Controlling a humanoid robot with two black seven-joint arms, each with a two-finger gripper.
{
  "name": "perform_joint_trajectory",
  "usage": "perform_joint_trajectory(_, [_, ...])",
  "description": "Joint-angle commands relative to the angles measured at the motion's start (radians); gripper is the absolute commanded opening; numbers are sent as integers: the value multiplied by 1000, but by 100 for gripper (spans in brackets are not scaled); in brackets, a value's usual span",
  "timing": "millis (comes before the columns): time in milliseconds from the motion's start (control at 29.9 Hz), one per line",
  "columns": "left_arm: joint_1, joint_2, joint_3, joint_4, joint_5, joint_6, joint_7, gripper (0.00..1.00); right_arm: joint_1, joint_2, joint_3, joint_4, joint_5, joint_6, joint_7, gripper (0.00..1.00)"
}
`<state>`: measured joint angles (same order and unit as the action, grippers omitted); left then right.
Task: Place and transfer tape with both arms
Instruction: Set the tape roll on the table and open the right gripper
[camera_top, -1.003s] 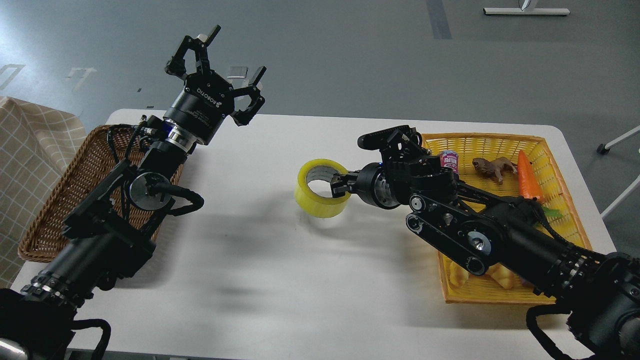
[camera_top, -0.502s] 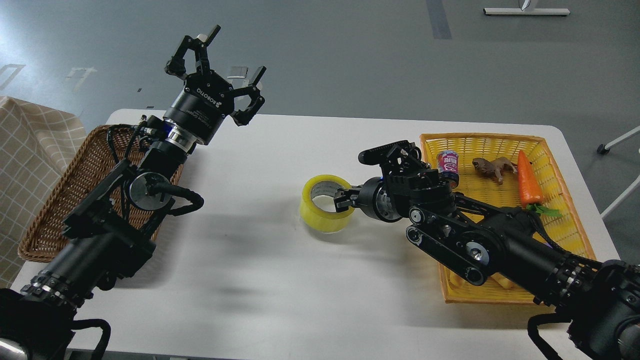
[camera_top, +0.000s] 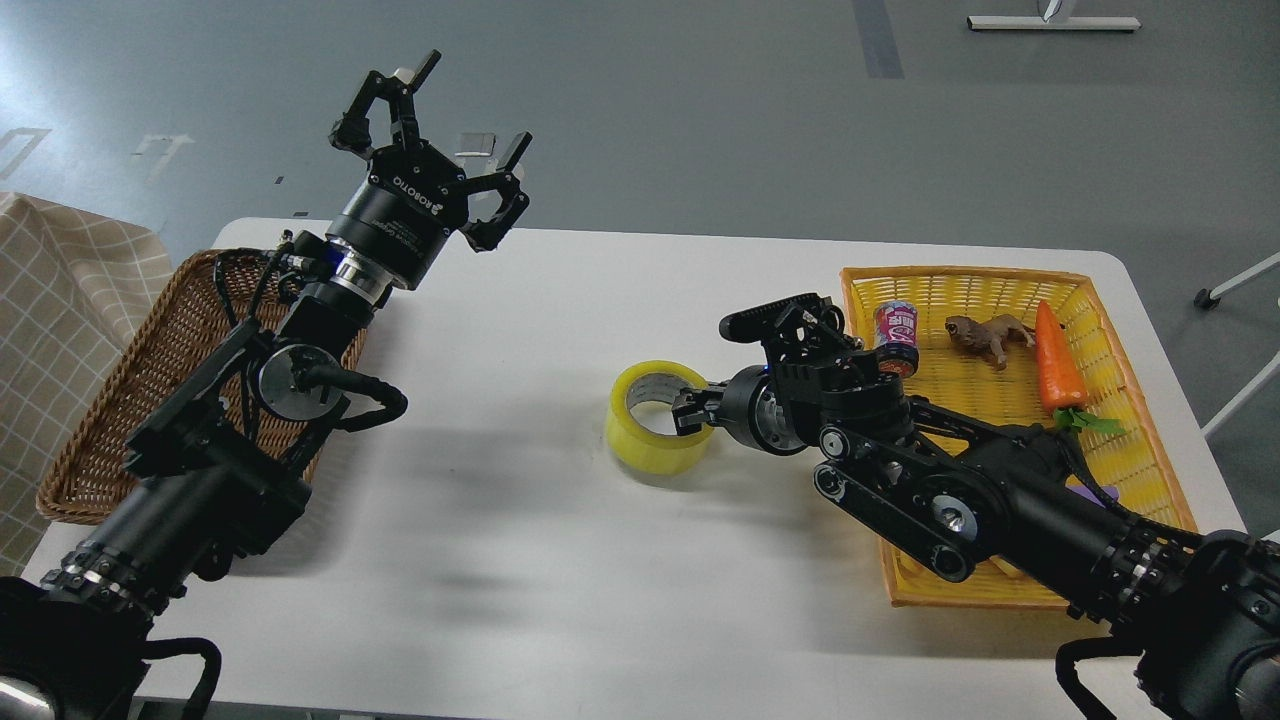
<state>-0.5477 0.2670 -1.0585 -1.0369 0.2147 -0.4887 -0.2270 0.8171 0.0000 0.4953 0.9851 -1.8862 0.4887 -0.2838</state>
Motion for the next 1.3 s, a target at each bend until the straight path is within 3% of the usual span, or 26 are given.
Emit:
perform_joint_trajectory(0, [0,0,0,0,0,0,0,98,1,0,-1,-2,-1,0,0,0])
perform_joint_trajectory(67, [0,0,0,0,0,0,0,98,-1,0,-1,-2,-1,0,0,1])
perform_joint_trajectory(268, [0,0,0,0,0,0,0,98,-1,0,-1,-3,2,0,3,21])
perform_joint_trajectory(334, [0,0,0,0,0,0,0,98,-1,0,0,-3,6,0,3,43])
perform_joint_trajectory(535, [0,0,0,0,0,0,0,98,-3,0,2,-2,13,0,5,63])
perform_joint_trajectory(569, [0,0,0,0,0,0,0,98,-3,0,3,-2,15,0,5,70])
perform_joint_trajectory(602, [0,1,0,0,0,0,0,98,-6,0,8,-2,15,0,3,83])
perform_joint_trajectory(669, [0,1,-1,0,0,0,0,98,-10,0,12,1,18,0,2,96])
perform_joint_trajectory(1037, [0,6,-2,0,0,0,0,98,-10,-8,100,82,105,0,3,100])
perform_joint_trajectory(1271, [0,11,-2,0,0,0,0,98,-15,-187,132,277,188,0,2,100])
